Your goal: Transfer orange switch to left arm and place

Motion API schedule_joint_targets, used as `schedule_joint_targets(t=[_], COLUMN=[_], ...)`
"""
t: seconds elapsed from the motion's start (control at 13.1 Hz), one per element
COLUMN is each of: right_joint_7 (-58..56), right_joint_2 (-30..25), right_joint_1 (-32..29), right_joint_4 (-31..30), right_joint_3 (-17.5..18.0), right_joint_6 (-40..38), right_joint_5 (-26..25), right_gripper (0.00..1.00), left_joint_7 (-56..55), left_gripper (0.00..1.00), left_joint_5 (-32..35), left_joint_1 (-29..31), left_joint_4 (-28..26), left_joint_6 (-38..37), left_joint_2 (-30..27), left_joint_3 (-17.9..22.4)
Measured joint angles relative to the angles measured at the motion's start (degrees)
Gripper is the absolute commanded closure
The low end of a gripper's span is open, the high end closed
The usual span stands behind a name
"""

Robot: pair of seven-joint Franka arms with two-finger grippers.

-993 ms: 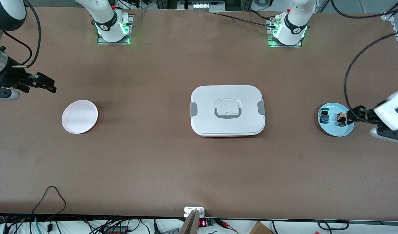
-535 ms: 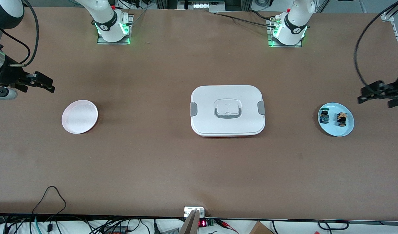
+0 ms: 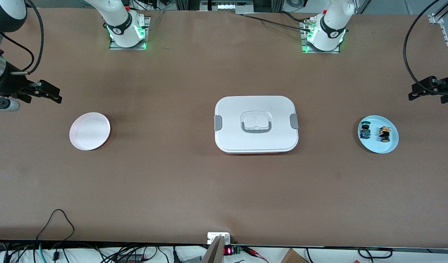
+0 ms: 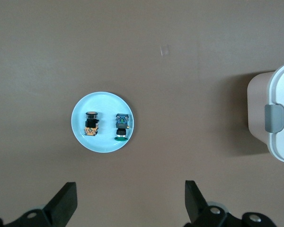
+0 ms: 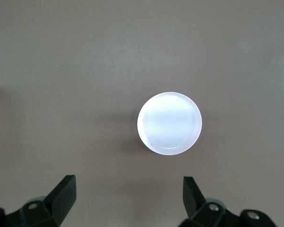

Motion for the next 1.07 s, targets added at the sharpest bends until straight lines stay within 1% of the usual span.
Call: schedule_joint_targets(t=[0.08,0.23,0.69,1.07], right_joint_7=[0.0,0.0,0.0,0.0], right_joint_2=[0.0,0.0,0.0,0.0], right_joint_1=[0.0,0.0,0.02,0.02], right_joint_4=[0.0,0.0,0.05,0.05], right_joint_3=[0.0,0.0,0.01,0.01], right_joint_6=[-0.03,-0.09,-0.44,-0.49], right_joint_5=[0.0,0.0,0.0,0.0], right_gripper=[0.0,0.0,0.0,0.0], left_joint_7=[-0.01,-0.3,-2.59,-2.6], left_gripper=[0.0,0.0,0.0,0.0], left_joint_5=[0.0,0.0,0.0,0.0], left_joint_1=[-0.02,-0.19,-0.53,-0.41], left_joint_4=[-3.06,-5.48,-5.55,-4.05], left_joint_6=[1.34,2.24,3.01,3.24], left_joint_2=[-1.51,-2.96,-3.88,-3.84], left_joint_3=[0.0,-0.03,-0.16,0.18])
